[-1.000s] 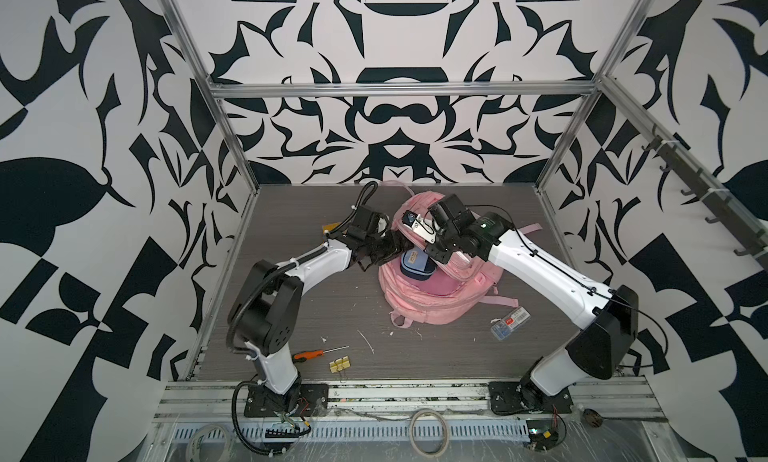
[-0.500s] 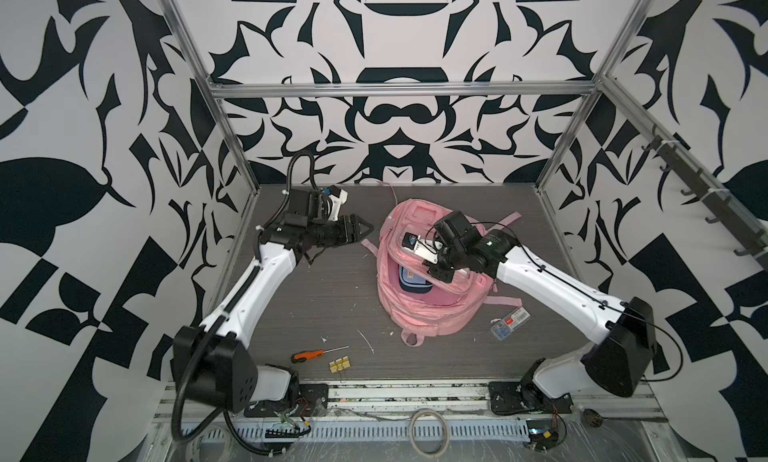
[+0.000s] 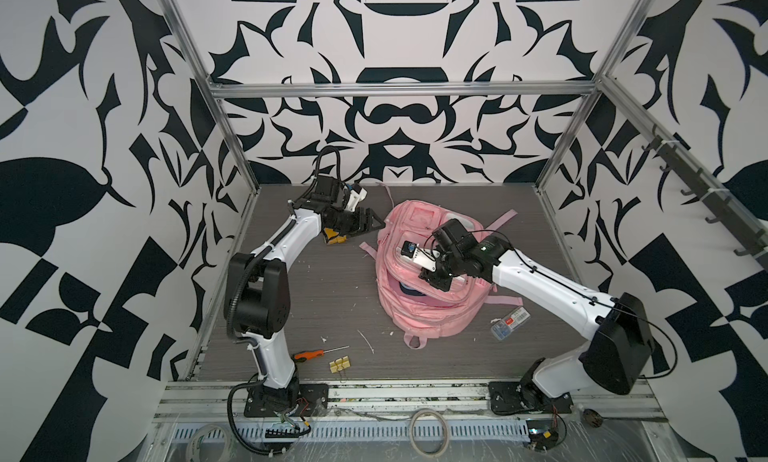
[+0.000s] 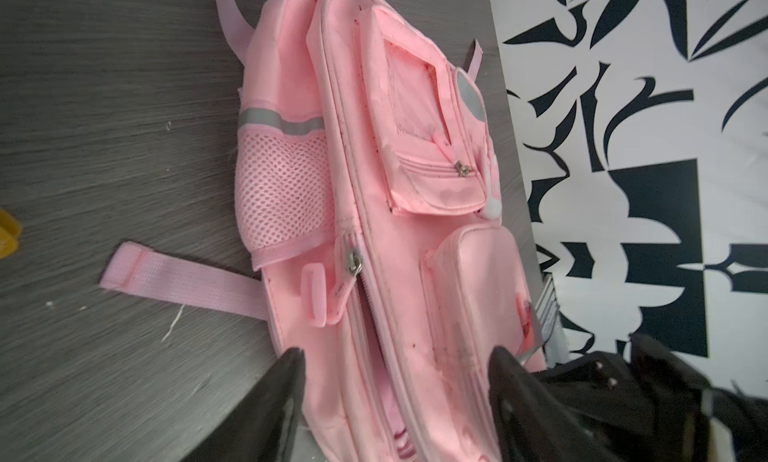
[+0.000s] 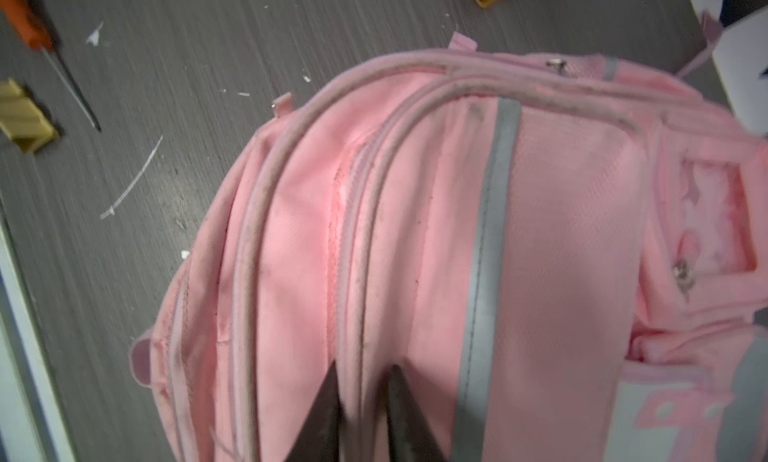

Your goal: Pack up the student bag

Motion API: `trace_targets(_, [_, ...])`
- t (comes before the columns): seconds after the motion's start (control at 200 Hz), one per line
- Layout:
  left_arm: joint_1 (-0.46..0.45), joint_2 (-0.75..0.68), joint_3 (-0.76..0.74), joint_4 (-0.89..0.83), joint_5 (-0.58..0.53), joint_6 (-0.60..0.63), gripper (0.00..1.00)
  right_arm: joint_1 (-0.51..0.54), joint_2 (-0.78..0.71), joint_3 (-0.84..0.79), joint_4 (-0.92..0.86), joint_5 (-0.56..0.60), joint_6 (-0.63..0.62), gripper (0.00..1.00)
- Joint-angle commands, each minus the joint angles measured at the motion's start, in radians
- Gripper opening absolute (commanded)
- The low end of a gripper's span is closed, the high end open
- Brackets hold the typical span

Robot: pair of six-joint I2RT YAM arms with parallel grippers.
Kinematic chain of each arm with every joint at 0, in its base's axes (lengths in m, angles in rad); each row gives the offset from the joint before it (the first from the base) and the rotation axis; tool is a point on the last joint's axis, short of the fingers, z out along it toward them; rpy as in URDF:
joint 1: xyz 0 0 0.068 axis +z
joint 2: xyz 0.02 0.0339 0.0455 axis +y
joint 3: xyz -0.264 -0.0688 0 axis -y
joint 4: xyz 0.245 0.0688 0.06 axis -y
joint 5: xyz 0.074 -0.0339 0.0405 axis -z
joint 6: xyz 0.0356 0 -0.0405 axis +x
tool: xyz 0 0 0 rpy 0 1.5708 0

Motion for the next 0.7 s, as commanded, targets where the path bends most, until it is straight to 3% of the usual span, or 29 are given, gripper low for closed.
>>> trace_targets(0.0, [0.001, 0.080, 0.104, -0.056, -0.020, 0.021, 0.84, -0.020, -0.059, 0.046, 0.018, -0.022, 0.126, 0.43])
trace_targets(0.145, [-0.001, 0.200, 0.212, -0.099, -0.044, -0.030, 0.92, -0.181, -0.139, 0.063, 0.001, -0.061, 0.407, 0.65])
trace_targets(0.225, [-0.003, 0.233, 0.214, -0.073, -0.038, -0.076, 0.92, -0.309, -0.205, 0.020, 0.016, -0.087, 0.542, 0.70])
trace_targets(0.33, [-0.008, 0.261, 0.211, -0.046, -0.018, -0.107, 0.92, -0.496, -0.248, -0.033, -0.046, -0.034, 0.709, 0.74])
trace_targets(0.43, [-0.016, 0.280, 0.206, -0.043, 0.004, -0.117, 0.92, -0.658, -0.240, -0.114, -0.042, -0.129, 0.827, 0.75])
trace_targets(0.575, [-0.018, 0.258, 0.114, 0.013, 0.029, -0.149, 0.92, -0.715, -0.156, -0.212, 0.093, -0.260, 0.962, 0.81])
trace_targets(0.695, [-0.033, 0.232, 0.040, 0.044, 0.037, -0.159, 0.90, -0.717, -0.064, -0.219, 0.144, -0.268, 0.980, 0.84])
